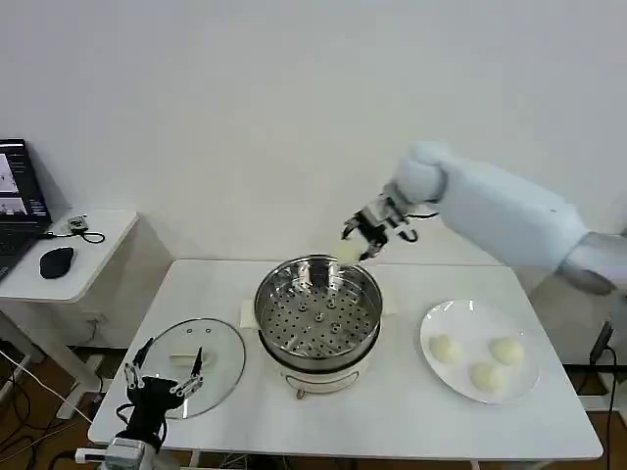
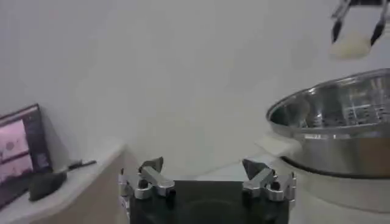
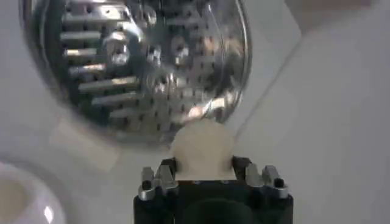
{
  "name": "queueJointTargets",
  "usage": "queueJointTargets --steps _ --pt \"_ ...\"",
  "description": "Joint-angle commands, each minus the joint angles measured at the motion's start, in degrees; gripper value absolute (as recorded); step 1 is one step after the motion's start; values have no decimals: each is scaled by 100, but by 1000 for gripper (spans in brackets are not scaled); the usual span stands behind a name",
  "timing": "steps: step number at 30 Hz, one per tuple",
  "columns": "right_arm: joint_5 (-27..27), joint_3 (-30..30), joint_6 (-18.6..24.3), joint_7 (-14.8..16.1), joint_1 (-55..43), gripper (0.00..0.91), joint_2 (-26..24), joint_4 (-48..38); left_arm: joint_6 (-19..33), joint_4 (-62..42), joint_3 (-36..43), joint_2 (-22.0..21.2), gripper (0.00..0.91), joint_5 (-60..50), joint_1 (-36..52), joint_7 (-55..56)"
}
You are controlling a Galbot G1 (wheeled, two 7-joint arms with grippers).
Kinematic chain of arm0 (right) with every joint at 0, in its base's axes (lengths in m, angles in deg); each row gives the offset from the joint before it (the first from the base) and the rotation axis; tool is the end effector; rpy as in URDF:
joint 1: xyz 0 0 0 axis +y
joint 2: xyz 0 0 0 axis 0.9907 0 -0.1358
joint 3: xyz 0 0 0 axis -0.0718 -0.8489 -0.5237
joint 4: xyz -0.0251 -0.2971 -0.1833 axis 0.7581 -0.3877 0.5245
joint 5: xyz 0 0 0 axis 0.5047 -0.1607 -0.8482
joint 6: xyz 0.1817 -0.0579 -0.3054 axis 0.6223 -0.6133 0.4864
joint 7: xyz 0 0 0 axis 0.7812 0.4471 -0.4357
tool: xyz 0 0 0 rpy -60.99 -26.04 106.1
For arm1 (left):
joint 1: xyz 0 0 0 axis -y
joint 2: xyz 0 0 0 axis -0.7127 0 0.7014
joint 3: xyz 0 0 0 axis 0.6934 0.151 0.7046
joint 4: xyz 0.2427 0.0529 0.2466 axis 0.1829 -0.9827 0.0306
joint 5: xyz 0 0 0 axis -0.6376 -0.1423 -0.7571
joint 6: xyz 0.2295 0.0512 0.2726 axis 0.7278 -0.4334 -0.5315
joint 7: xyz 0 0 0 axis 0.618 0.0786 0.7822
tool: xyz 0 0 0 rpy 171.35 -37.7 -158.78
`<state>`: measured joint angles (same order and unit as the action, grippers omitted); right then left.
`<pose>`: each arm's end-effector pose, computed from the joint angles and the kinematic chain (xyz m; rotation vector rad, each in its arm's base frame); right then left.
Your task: Take steamed baozi put them in steamer then cover it.
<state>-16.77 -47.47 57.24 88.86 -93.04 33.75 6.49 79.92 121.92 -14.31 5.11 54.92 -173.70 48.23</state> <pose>0.5959 0.0831 -0.0513 1.8483 -1.1347 2.0734 0.1493 0.0722 -0.2743 -0.0092 -2.9868 -0.4777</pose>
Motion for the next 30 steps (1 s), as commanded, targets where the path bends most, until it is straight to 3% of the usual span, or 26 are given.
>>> queueJointTargets --steps 1,7,25,29,30 --pt "-517 -343 1026 -224 176 625 856 -658 -159 22 -27 17 907 496 -4 -1" --pt "-903 -297 1534 -469 340 625 1005 -1098 -142 45 -91 -15 907 473 -57 -5" --pt "-1412 -261 1887 -659 574 635 1209 -1472 -111 78 -135 -68 907 431 -73 0" --pt "-1496 -256 1960 -696 548 746 1199 -1490 -106 105 -136 -84 907 431 -86 3" --pt "-1503 -256 1992 -724 536 907 1194 -1498 -106 116 -130 -86 907 434 -89 4"
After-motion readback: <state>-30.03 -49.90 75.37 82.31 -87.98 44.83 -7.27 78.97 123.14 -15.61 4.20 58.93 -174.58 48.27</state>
